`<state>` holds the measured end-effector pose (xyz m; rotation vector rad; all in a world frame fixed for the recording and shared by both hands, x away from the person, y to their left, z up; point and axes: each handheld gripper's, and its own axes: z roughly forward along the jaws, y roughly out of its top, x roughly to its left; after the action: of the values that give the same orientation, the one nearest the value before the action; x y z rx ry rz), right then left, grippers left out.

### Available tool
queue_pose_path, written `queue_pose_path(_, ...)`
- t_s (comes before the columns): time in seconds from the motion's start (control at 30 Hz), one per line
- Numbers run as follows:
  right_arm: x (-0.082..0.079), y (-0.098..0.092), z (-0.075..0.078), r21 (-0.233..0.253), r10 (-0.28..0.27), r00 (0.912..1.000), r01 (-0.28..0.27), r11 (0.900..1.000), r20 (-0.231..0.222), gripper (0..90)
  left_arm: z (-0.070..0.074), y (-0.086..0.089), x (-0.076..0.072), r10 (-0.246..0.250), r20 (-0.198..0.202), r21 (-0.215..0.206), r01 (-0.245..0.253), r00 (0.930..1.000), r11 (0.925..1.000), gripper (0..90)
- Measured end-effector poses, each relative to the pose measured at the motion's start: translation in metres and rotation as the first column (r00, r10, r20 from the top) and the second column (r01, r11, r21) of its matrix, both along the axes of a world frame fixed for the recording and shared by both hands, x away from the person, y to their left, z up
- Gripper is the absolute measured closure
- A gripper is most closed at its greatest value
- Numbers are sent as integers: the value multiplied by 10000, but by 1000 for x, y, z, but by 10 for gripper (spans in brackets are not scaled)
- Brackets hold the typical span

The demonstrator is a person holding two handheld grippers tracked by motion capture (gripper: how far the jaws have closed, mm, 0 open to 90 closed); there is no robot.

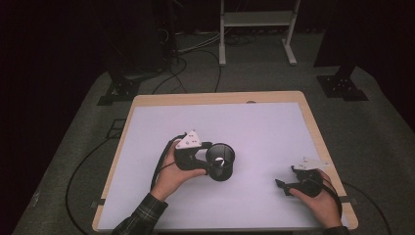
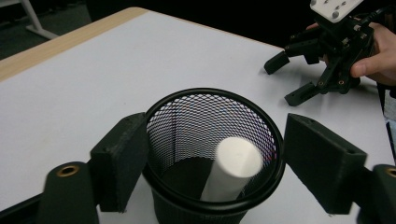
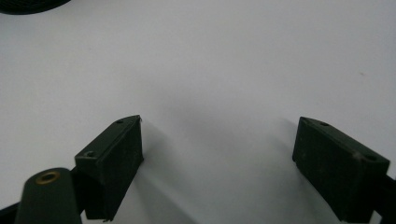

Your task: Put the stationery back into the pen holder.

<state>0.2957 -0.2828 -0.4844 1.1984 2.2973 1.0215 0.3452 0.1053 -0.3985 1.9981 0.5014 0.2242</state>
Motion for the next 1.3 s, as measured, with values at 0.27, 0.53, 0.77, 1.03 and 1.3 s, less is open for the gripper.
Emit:
queue_pose_path(0.27,0,0,0,2,8,10000,-8,10000,-1,148,5,13,-6,229,48,214,-230,9997,9995,100)
queue_pose_path(0.53,0,0,0,-3,-1,10000,1,10000,-8,148,0,33,-15,789,9,533,-788,9969,9955,91)
queue_pose_path(0.77,0,0,0,-3,1,10000,-1,10000,-1,148,-6,53,-22,1153,31,803,-1152,9933,9901,91)
queue_pose_path(1.03,0,0,0,5,-6,10000,6,10000,-2,148,-23,80,-31,1704,-236,1305,-1660,9851,9775,90)
queue_pose_path(1.3,0,0,0,3,-4,10000,4,10000,0,148,-39,104,-40,2251,-474,1766,-2136,9732,9608,91)
